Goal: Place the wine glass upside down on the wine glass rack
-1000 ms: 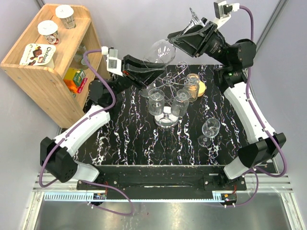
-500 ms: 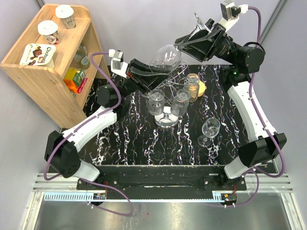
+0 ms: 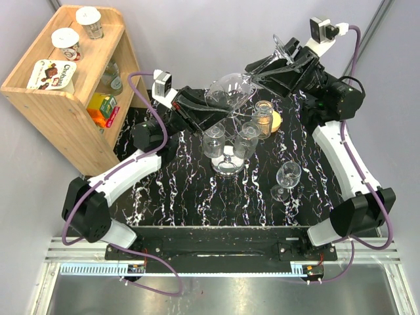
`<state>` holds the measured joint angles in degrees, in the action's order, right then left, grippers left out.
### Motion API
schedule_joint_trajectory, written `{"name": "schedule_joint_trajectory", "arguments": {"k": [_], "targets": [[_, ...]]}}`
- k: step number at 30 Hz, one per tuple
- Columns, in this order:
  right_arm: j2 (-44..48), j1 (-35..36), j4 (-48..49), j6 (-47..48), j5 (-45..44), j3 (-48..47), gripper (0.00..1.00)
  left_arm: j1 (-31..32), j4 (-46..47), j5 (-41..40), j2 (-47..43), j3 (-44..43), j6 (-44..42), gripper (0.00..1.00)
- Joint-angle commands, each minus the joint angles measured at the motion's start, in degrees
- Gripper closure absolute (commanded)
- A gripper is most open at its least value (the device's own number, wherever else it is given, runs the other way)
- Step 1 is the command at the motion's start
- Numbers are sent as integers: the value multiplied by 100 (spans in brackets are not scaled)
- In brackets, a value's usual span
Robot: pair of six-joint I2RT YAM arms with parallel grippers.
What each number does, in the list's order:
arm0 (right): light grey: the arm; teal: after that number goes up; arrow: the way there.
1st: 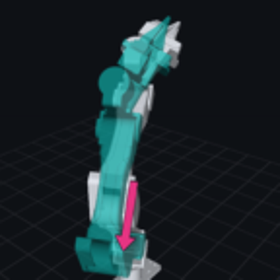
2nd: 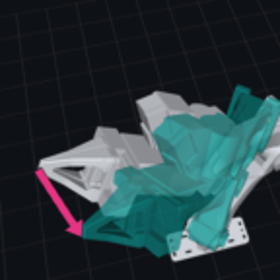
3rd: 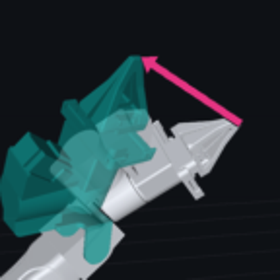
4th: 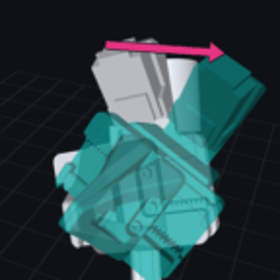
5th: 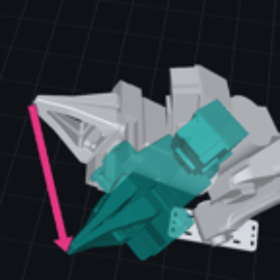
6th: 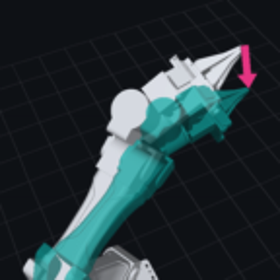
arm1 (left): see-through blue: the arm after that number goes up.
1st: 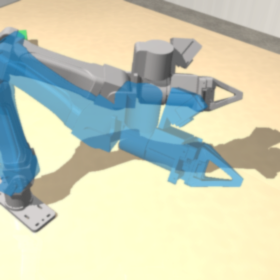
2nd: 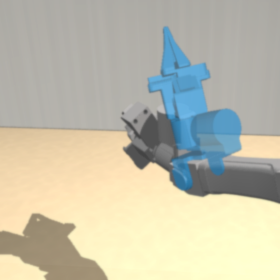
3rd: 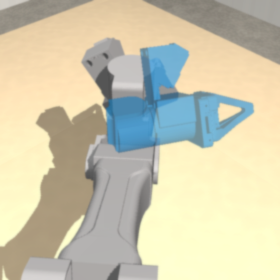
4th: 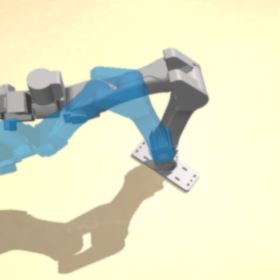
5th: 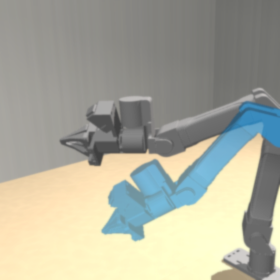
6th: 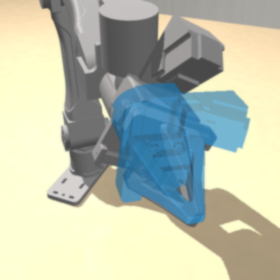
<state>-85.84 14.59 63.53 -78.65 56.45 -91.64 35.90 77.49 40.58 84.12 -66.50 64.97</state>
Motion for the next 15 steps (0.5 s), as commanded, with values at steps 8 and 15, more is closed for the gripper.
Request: {"name": "schedule_joint_trajectory", "arguments": {"k": [8,15], "targets": [[323,-369,1407,-695,-1030,207,60,22,3,882,8,427,534,100],[375,-483,1444,-871,-1110,207,70,22,-471,996,26,462,253,100]]}}
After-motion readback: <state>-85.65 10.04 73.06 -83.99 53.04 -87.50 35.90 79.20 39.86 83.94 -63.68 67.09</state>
